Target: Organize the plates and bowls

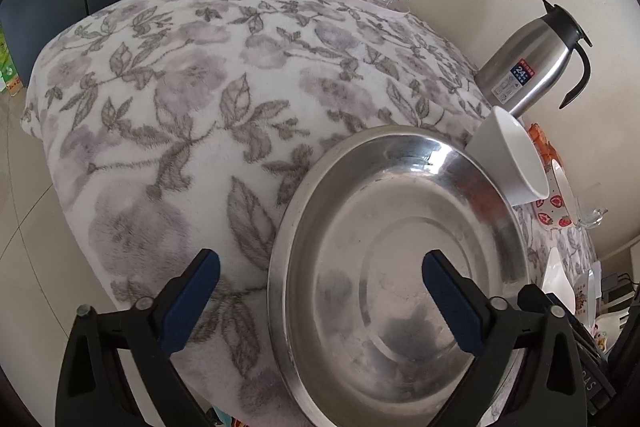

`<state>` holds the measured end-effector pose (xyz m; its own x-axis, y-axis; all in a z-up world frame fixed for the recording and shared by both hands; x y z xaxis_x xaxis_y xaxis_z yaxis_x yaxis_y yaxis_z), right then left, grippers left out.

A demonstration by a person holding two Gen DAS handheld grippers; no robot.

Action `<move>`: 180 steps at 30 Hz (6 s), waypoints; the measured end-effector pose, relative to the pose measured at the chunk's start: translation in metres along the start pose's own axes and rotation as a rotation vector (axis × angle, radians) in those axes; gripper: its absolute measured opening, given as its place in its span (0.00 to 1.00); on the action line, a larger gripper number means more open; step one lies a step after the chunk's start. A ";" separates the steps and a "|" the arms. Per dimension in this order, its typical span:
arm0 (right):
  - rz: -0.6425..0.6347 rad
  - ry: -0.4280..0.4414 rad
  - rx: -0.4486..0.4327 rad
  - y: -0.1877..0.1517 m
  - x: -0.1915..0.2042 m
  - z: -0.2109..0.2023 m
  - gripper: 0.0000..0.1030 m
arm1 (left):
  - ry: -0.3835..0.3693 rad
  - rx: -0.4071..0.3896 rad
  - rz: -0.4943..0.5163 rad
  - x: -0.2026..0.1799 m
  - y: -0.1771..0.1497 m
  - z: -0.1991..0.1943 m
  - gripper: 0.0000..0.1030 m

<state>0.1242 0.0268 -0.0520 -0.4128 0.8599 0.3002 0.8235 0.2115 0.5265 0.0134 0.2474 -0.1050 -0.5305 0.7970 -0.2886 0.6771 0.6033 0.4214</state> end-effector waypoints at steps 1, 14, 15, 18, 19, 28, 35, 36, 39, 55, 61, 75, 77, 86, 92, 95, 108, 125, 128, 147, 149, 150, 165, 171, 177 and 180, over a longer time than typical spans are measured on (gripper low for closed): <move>0.002 0.008 0.000 0.000 0.000 0.001 0.95 | 0.000 0.005 0.001 0.000 0.000 0.001 0.91; 0.066 0.080 0.066 -0.002 -0.011 0.016 0.50 | 0.011 0.022 0.019 0.002 -0.002 0.008 0.48; 0.068 0.077 0.071 -0.004 -0.012 0.017 0.47 | 0.016 0.021 0.020 0.003 -0.003 0.008 0.46; 0.080 0.063 0.092 -0.006 -0.015 0.020 0.36 | 0.019 0.022 0.020 0.004 -0.004 0.008 0.35; 0.080 0.054 0.093 -0.006 -0.016 0.020 0.30 | 0.018 0.022 0.018 0.005 -0.004 0.007 0.32; 0.088 0.038 0.098 -0.012 -0.022 0.010 0.17 | 0.038 0.027 0.011 0.008 -0.008 0.001 0.21; 0.054 0.047 0.064 -0.013 -0.017 -0.008 0.17 | 0.056 0.021 0.020 0.007 -0.012 -0.007 0.21; 0.050 0.048 0.063 -0.013 -0.016 -0.011 0.17 | 0.060 0.018 0.023 0.006 -0.013 -0.009 0.21; 0.033 0.049 0.059 -0.016 -0.014 -0.018 0.17 | 0.069 0.008 0.031 0.004 -0.014 -0.016 0.21; 0.018 0.084 -0.058 -0.019 -0.023 -0.080 0.17 | 0.067 -0.084 0.096 -0.026 -0.016 -0.075 0.21; 0.074 0.095 -0.122 -0.017 -0.047 -0.112 0.17 | 0.039 -0.132 0.136 -0.058 -0.013 -0.102 0.21; 0.241 0.041 -0.254 -0.034 -0.120 -0.167 0.17 | -0.042 -0.144 0.263 -0.153 -0.028 -0.120 0.21; 0.279 0.037 -0.273 -0.038 -0.134 -0.171 0.17 | -0.054 -0.135 0.273 -0.164 -0.031 -0.119 0.21; 0.420 -0.048 -0.308 -0.057 -0.190 -0.184 0.17 | -0.087 -0.081 0.331 -0.226 -0.051 -0.101 0.21; 0.461 -0.109 -0.292 -0.065 -0.212 -0.182 0.17 | -0.103 -0.042 0.332 -0.253 -0.059 -0.082 0.21; 0.473 -0.120 -0.276 -0.066 -0.219 -0.177 0.17 | -0.093 -0.019 0.318 -0.259 -0.063 -0.070 0.21; 0.454 -0.150 -0.180 -0.068 -0.220 -0.140 0.21 | -0.085 0.033 0.254 -0.253 -0.054 -0.029 0.21; 0.422 -0.185 -0.137 -0.062 -0.216 -0.113 0.21 | -0.054 0.021 0.239 -0.253 -0.044 0.005 0.21; 0.423 -0.187 -0.116 -0.063 -0.216 -0.106 0.21 | -0.052 0.059 0.217 -0.248 -0.045 0.015 0.21; 0.394 -0.217 -0.087 -0.066 -0.214 -0.101 0.21 | -0.054 0.181 0.161 -0.238 -0.052 0.035 0.26; 0.391 -0.219 -0.087 -0.066 -0.214 -0.102 0.21 | -0.054 0.184 0.160 -0.238 -0.052 0.035 0.26; 0.391 -0.219 -0.086 -0.066 -0.214 -0.102 0.21 | -0.054 0.185 0.161 -0.239 -0.052 0.035 0.26; 0.367 -0.229 -0.066 -0.068 -0.210 -0.100 0.21 | -0.046 0.225 0.150 -0.235 -0.055 0.038 0.28; 0.368 -0.228 -0.065 -0.068 -0.209 -0.100 0.21 | -0.046 0.218 0.143 -0.234 -0.054 0.035 0.28; 0.386 -0.217 -0.061 -0.068 -0.211 -0.101 0.21 | -0.040 0.195 0.155 -0.235 -0.052 0.028 0.28; 0.391 -0.214 -0.062 -0.067 -0.210 -0.102 0.21 | -0.036 0.196 0.160 -0.236 -0.052 0.027 0.28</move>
<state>0.1164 -0.2155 -0.0696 0.0205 0.9478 0.3182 0.8741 -0.1714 0.4545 0.1173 0.0292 -0.0819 -0.3930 0.8810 -0.2635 0.8387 0.4609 0.2900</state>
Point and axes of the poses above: each gripper's, at about its wrist camera, not at the fingertips, and z roughly the way its jaws point, x to its left, y to its top, the point moved 1 cm from there along z, roughly the way its jaws point, and after that the axes turned 2 degrees about y, right-handed, at the moved point
